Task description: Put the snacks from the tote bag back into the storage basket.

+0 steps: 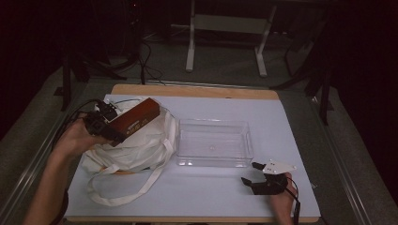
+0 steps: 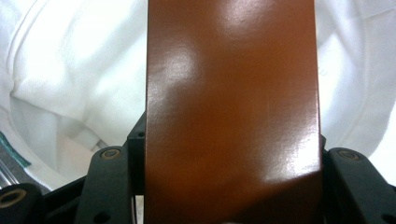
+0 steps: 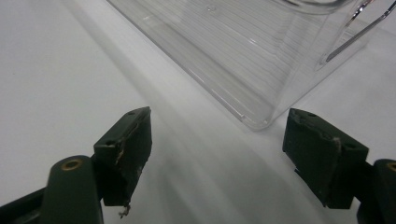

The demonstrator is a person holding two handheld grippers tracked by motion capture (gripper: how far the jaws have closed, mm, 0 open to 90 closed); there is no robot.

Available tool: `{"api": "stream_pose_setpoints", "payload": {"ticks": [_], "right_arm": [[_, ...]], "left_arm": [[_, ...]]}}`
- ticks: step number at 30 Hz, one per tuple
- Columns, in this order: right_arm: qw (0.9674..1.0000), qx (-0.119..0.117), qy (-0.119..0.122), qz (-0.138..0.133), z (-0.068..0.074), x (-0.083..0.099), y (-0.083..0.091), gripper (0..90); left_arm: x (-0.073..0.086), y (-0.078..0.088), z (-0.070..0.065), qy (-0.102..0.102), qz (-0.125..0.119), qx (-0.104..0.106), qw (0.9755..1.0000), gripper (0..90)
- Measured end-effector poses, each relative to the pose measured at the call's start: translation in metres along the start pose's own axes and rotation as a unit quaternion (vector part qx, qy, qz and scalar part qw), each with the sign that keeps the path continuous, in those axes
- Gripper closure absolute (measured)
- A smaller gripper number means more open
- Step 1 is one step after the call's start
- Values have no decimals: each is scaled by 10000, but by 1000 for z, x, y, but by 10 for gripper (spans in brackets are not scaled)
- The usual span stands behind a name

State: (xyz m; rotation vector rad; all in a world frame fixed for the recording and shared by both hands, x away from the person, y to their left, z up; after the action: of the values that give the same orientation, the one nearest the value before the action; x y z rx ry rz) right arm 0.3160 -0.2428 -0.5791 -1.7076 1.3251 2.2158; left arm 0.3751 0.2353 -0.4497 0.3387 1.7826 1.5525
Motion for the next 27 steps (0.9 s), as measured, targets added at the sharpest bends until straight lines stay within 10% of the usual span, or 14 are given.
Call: {"api": "stream_pose_setpoints", "payload": {"ticks": [27], "right_arm": [[10000, -5, 7, 6, 0, 0, 0, 238]], "left_arm": [[-24, 12, -25, -627, -125, 58, 9979, 437]]}}
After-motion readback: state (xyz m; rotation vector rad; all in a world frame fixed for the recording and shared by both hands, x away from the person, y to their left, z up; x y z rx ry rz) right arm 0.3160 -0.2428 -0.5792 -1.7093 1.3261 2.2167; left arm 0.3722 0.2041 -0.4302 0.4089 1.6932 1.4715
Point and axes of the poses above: each handheld gripper's, and its own axes: y roughly backward along the jaws, x roughly out of its underside, z roughly to its left, the point moved 7 cm from there along -y, roughly forward along the jaws, and after that the axes turned 3 degrees about -y, right-handed, at the moved point
